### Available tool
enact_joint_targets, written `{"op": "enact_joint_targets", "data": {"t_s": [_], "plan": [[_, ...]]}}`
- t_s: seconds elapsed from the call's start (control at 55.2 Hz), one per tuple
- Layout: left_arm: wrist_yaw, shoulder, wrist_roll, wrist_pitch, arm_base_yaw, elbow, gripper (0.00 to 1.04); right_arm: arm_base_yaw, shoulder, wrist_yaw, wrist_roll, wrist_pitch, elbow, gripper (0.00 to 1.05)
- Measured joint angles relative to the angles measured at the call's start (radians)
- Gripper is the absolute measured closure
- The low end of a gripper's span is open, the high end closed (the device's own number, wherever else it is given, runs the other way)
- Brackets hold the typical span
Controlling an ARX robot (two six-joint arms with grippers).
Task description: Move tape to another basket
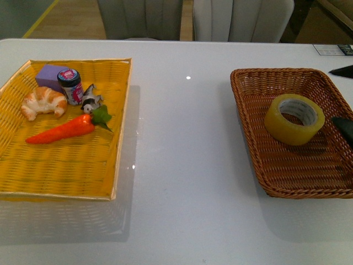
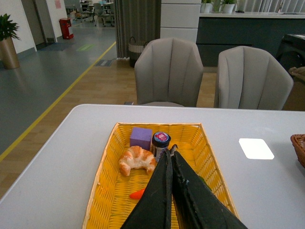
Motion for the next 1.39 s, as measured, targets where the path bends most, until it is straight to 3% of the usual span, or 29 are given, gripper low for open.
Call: {"op": "enact_joint_targets", "data": {"t_s": [0.253,0.416,0.471,0.543,0.652,0.724,0.942,0.978,1.05,1.394], "plan": [[0.0,0.0,0.0,0.0,0.0,0.0,1.03,-0.032,-0.316,-0.036,-0.032,-0.03,-0.177,0.09],[0.0,0.0,0.0,0.0,0.0,0.0,1.03,-0.039,-0.688,-0.024,-0.163,-0.221,-0.339,0.09],[0.0,0.0,0.0,0.0,0.0,0.0,1.03,-0.029,-0.779,0.041,-0.263,-0.195,-0.391,0.14],[0.0,0.0,0.0,0.0,0.0,0.0,1.03,-0.006,-0.863,0.169,-0.592,-0.029,-0.467,0.28],[0.0,0.0,0.0,0.0,0.0,0.0,1.03,0.023,-0.943,0.206,-0.916,-0.024,-0.525,0.47],[0.0,0.0,0.0,0.0,0.0,0.0,1.03,0.039,-0.984,0.217,-1.023,-0.046,-0.559,0.59],[0.0,0.0,0.0,0.0,0.0,0.0,1.03,0.074,-1.075,0.254,-1.118,-0.052,-0.652,0.96],[0.0,0.0,0.0,0.0,0.0,0.0,1.03,0.104,-1.117,0.306,-1.126,-0.082,-0.662,1.03],[0.0,0.0,0.0,0.0,0.0,0.0,1.03,0.154,-1.217,0.329,-1.135,-0.155,-0.68,1.03],[0.0,0.0,0.0,0.0,0.0,0.0,1.03,0.157,-1.514,0.338,-1.138,-0.414,-0.695,1.03]]}}
